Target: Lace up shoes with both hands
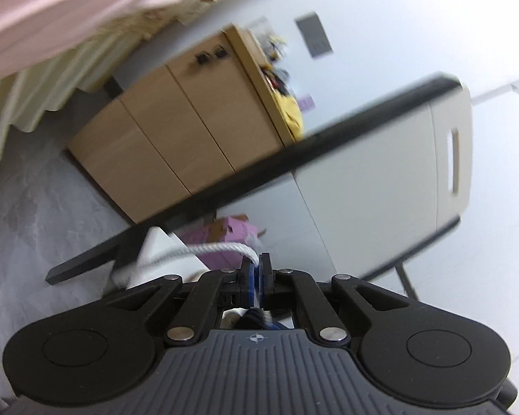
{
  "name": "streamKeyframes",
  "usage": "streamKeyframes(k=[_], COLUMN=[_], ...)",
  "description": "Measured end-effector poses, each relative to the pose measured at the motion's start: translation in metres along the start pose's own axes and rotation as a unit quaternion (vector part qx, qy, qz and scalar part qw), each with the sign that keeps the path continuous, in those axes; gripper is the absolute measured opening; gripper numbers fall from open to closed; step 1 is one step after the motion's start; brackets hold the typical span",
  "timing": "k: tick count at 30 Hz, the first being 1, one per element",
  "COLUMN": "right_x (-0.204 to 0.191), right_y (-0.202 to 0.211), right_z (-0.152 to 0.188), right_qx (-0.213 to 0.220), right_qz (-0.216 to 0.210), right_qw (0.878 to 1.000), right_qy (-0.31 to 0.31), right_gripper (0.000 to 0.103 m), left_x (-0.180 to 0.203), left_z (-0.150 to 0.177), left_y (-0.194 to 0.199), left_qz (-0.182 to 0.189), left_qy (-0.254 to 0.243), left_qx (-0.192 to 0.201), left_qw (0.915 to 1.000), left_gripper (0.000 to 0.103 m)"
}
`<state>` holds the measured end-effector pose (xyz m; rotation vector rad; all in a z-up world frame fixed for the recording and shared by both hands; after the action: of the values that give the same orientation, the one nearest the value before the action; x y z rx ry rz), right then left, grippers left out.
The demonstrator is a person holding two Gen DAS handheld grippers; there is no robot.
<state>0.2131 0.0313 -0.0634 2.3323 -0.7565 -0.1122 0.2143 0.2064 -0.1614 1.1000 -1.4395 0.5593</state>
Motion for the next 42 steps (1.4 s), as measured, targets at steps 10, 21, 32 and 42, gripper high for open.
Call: streamKeyframes(k=[10, 21, 32, 42], right_x=[-0.017, -0.034, 0.02, 0.115], right_y=[-0.012, -0.014, 0.01, 0.034], right_z=[0.001, 0.01, 0.021, 0.057], right_qx=[-0.012, -0.043, 0.016, 0.157], right_qz=[-0.062, -0.083, -0.127, -0.106], right_qw=[0.998, 0.995, 0.981, 0.897], right_qy=[-0.004, 0.018, -0.145, -0.4], right_gripper=[0.004, 0.004, 0.046, 0.052], left_x=[-0.025, -0.018, 0.026, 0.045], left_z=[-0.036, -0.048, -0.024, 0.008], left_y=[0.025, 0.042, 0.021, -0.005], left_qz=[-0.007, 0.004, -0.12, -0.139], left_qy=[0.079, 0.075, -0.149, -0.259], left_qx=[0.091, 0.131, 0.092, 0.048], left_qw=[0.9927, 0.9885, 0.9771, 0.9547], left_gripper=[0.002, 0.002, 0.003, 0.003])
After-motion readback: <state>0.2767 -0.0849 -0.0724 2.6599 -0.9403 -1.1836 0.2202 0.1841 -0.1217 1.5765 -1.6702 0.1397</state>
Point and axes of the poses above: each gripper's, at about its wrist camera, not at the fingertips, and y roughly against the way its jaws point, x to its right, z to its underside, the point moved 3 cm from there along -y, roughly the way its jaws point, and after that the axes turned 10 degrees about y, right-handed, at the moved point
